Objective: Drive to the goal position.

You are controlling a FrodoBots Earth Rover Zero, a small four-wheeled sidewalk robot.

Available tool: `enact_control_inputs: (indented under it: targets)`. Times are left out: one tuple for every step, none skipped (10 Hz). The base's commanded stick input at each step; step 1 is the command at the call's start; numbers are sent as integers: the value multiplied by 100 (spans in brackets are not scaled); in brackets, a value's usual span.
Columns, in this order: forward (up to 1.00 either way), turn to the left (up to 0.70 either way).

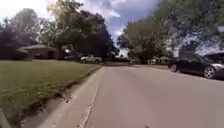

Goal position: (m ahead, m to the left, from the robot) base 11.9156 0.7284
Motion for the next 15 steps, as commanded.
enact_control_inputs:
  targets:
    - [100, 0]
    - [100, 0]
    - [100, 0]
    - [100, -4]
    - [100, -17]
    - [100, -17]
    - [100, -8]
    - [100, 0]
    - [100, 0]
    - [100, 0]
    - [100, 0]
    - [100, 0]
    - [100, 0]
    - [100, 0]
    - [100, 0]
